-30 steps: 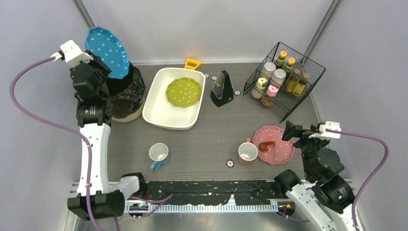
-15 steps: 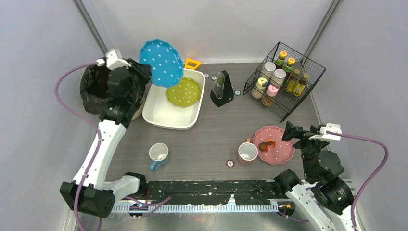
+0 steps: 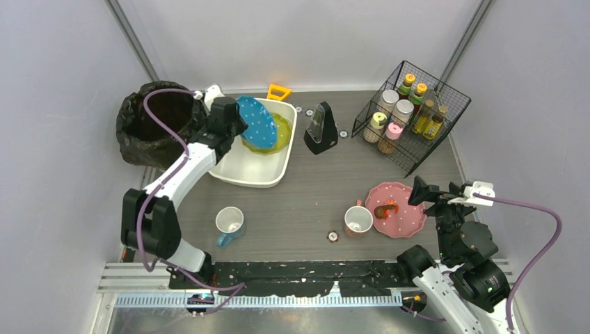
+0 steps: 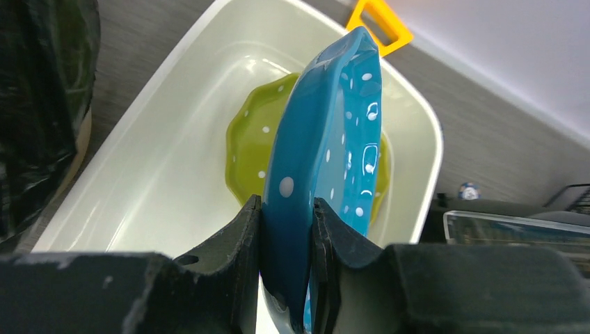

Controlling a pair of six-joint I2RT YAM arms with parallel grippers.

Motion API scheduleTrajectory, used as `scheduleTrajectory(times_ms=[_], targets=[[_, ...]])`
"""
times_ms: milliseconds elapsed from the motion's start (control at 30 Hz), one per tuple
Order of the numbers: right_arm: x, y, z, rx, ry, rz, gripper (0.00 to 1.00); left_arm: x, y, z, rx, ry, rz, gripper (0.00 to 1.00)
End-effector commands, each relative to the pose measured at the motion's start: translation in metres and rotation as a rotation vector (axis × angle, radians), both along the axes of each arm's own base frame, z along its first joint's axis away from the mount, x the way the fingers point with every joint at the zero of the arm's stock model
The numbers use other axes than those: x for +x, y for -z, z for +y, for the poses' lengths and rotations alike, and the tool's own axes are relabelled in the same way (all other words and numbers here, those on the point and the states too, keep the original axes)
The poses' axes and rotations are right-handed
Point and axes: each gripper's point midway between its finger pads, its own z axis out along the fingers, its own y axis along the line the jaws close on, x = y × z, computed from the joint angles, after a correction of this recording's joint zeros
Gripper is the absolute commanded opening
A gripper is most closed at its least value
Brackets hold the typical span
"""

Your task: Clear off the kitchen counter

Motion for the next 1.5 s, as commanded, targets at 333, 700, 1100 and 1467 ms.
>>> scheduleTrajectory(times_ms=[333, 700, 1100, 1467], targets=[[0.002, -0.009, 0.000, 0.024, 0.010, -0.036, 0.95, 0.072, -0.015, -0.026, -0.051, -0.050, -0.089, 0.06], [0.004, -0.009, 0.002, 0.022, 0.005, -0.033, 0.95, 0.076, 0.027, -0.042, -0.120, -0.029, 0.027, 0.28], [0.005, -0.008, 0.004, 0.020, -0.007, -0.030, 0.95, 0.060, 0.051, -0.044, -0.081, 0.013, 0.129, 0.56], [0.004, -0.009, 0.003, 0.028, -0.003, -0.040, 0.95, 0.049, 0.084, -0.057, -0.049, 0.127, 0.251, 0.81]])
